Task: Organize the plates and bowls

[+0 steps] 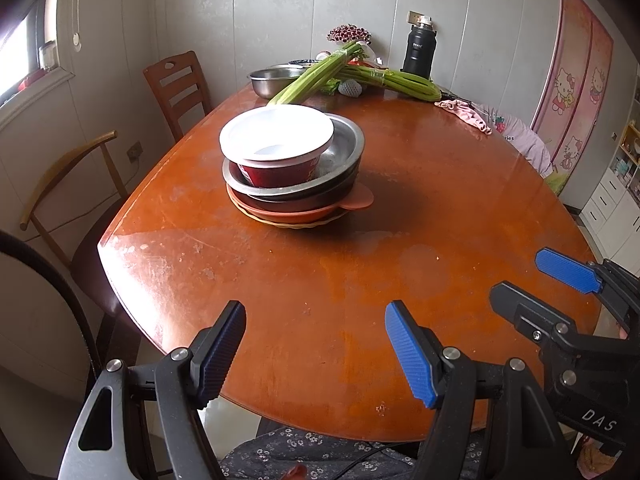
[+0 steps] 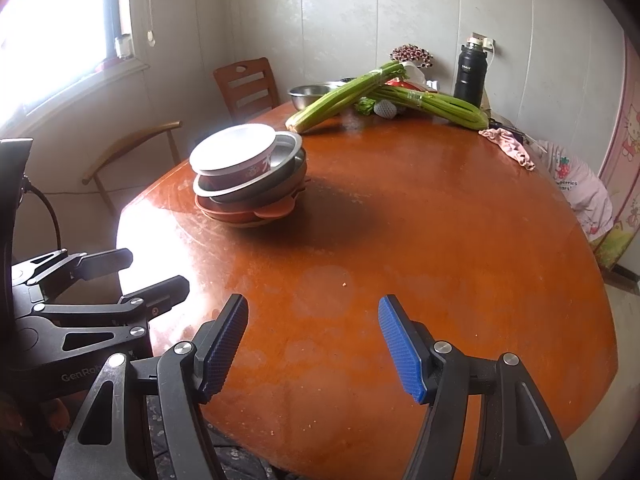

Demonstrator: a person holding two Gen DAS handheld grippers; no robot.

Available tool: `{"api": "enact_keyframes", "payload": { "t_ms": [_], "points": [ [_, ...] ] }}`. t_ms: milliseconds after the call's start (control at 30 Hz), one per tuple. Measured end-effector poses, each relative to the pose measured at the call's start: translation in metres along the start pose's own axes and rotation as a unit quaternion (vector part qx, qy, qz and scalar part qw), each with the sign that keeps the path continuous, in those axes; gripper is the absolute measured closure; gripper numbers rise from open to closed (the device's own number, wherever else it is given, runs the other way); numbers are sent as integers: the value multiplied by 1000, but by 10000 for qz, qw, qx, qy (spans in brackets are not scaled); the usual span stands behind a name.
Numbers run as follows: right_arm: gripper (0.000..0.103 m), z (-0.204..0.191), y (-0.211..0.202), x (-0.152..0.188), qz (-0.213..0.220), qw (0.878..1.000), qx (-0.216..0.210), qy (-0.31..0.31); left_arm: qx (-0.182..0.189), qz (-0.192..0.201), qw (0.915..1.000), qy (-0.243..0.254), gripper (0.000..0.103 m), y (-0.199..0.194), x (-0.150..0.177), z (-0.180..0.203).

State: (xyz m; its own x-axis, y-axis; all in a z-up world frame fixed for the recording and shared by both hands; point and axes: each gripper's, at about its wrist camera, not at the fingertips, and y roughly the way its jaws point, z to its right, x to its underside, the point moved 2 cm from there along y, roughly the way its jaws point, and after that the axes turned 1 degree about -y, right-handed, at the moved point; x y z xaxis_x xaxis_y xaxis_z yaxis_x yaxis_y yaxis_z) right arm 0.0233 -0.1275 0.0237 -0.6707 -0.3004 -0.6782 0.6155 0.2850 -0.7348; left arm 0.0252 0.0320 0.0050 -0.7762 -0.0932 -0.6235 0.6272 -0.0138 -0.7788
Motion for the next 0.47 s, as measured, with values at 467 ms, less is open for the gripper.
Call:
{"api": "enact_keyframes", "payload": {
  "t_ms": [467],
  "points": [
    [33,27,28,-5,-377,9981,-404,258,-245,217,9991,-283,31,10,-23,-35]
  ]
}}
